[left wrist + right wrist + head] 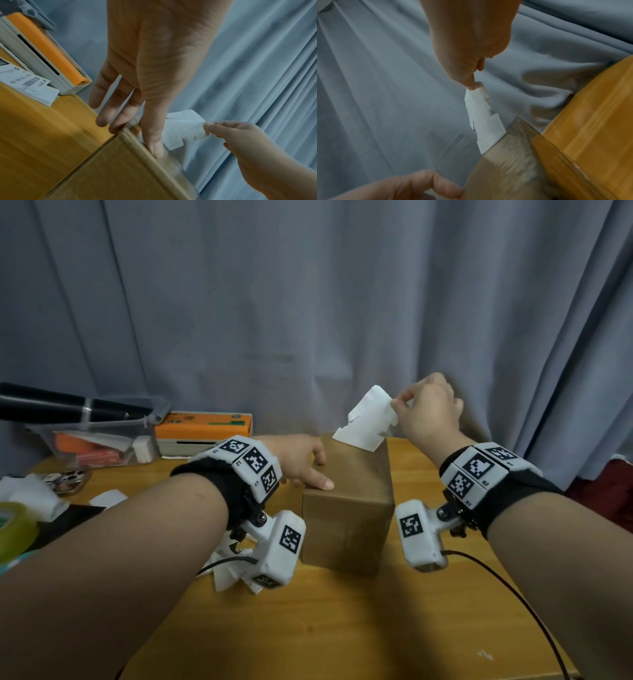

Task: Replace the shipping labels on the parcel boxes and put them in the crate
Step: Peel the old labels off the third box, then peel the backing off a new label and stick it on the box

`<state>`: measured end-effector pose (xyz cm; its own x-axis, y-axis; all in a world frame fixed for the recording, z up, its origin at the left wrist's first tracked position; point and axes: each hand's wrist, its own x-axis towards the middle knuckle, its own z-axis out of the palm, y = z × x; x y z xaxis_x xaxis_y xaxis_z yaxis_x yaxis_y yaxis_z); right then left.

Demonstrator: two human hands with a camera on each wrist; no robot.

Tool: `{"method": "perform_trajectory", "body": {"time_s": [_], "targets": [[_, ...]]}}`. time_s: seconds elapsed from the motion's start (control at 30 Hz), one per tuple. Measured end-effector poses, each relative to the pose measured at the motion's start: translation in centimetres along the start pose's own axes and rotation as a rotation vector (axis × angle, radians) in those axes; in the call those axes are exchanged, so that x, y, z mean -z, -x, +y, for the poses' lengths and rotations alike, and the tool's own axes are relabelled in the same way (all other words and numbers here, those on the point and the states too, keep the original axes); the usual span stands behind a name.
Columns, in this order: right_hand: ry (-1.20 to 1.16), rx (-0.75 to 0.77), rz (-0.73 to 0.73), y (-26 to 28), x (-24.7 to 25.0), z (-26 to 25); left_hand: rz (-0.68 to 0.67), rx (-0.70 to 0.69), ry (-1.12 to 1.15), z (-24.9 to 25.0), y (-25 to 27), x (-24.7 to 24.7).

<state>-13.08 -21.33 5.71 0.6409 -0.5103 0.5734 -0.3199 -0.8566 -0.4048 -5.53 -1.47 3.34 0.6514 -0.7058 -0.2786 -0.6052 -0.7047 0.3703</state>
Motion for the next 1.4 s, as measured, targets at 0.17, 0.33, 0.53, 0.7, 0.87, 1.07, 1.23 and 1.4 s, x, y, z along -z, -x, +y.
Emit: {"method": "perform_trajectory", "body": {"time_s": [0.17, 0.33, 0.53, 0.7, 0.87, 1.07, 1.23, 1.4], "targets": [[-0.078, -0.014, 0.078, 0.5, -0.1, 0.0, -0.018, 0.007, 0.04, 0.3, 0.0, 0.0], [-0.265, 0.01, 0.12, -0.7, 1.7, 0.4, -0.017, 0.01, 0.07, 0.3, -0.2, 0.0], [-0.475, 0.175, 0.05, 2.3, 1.1, -2.5, 0.236, -0.088, 0.271, -1.0, 1.0, -1.9], [-0.625, 0.317, -0.065, 6.5, -0.4, -5.8, 0.563, 0.006, 0.41, -5.9, 3.4, -1.2], [-0.536, 0.618, -0.213, 9.9, -2.8, -10.0, 0.678, 0.107, 0.37, -10.5, 6.1, -1.4], [-0.206, 0.584, -0.863, 13.8, -7.8, -11.1, 0.643, 0.217, 0.278, -13.8, 7.8, -3.3], [-0.073, 0.549, -1.172, 15.6, -11.1, -10.7, 0.591, 0.248, 0.276, -15.7, 6.2, -4.3], [-0.08, 0.455, -1.376, 14.5, -12.3, -11.4, 0.548, 0.246, 0.239, -17.5, 4.0, -3.8]]}}
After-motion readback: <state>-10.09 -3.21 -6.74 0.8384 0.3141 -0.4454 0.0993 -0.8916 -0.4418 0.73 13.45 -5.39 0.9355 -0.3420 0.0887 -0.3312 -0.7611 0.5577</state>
